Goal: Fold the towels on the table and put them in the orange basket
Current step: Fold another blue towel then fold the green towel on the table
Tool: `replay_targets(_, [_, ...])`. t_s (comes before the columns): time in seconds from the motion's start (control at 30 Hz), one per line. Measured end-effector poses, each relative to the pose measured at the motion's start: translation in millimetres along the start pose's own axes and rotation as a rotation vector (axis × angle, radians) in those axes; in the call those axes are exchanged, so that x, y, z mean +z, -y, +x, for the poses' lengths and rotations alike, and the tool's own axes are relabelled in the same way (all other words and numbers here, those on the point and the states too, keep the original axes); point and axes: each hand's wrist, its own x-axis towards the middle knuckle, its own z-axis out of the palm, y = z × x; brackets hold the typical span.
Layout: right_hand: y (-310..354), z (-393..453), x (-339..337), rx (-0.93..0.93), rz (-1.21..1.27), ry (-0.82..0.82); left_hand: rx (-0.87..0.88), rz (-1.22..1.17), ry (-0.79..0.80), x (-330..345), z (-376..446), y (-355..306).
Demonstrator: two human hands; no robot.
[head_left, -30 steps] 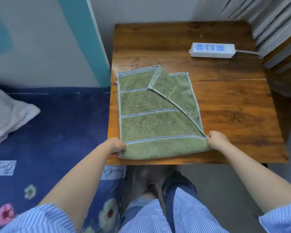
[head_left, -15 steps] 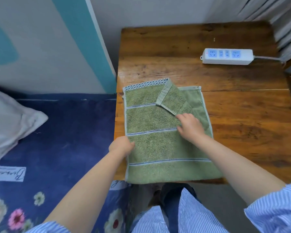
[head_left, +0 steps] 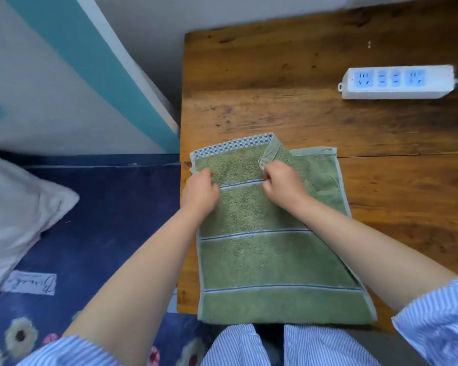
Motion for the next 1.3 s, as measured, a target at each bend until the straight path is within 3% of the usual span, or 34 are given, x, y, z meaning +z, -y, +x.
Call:
replay_targets(0.1, [-16.4,-6.8,-31.9,0.038,0.297,0.172,0.08,-0.012,-0.061,-5.3,27.4,-27.2])
replay_targets(0.2, [-35.8,-15.5,-67.3,0.123,0.565,0.524,0.222,0.144,0.014,-6.2,47.9,-48.4])
replay_targets(0.27, [-52.9,-18.4,-86.0,0.185,0.673,0.608,0.286,0.276,0.07,-4.3,58.5,-54.7])
replay_targets(0.37, [-72.8,-18.1,-102.1,0.304,0.813,0.578,0.312,0.385,0.12,-6.5,64.0,-48.0])
replay_targets(0.5, [-91.5,-11.4,-110.8,0.413,1.016,0.262,0.299,0.456,0.253,-25.8,61.3,-21.9])
replay_targets(0.57, [-98.1,-2.9,-108.9,0.437,0.916,0.103,0.226,0.534,0.253,-42.4,61.0,-5.3])
replay_targets(0.63, [-102.2,5.2,-102.6,0.453,0.662,0.062,0.146,0.416,0.304,-51.6,59.8,3.5])
replay_targets(0.77, [-99.2,15.6,-89.9,0.554,0.339,0.052,-0.032,0.0,0.518,-52.5,49.7,5.3])
replay_targets(0.9, [-97.6,14.6,-91.7,0.638,0.265,0.187,-0.131,0.032,0.658,-42.9,46.2,15.2])
replay_targets(1.03, [-97.8,15.4,-97.1,0.585,0.131,0.162,-0.117,-0.061,0.386,-30.9,50.7,22.5])
replay_targets(1.13, [-91.1,17.3,-94.8,0.411,-0.155,0.122,-0.054,0.146,0.142,-23.3,52.1,21.5])
replay_targets(1.3, [-89.7,18.1,-84.5,0.255,-0.241,0.018,0.006,0.234,0.052,-14.7,54.8,19.8])
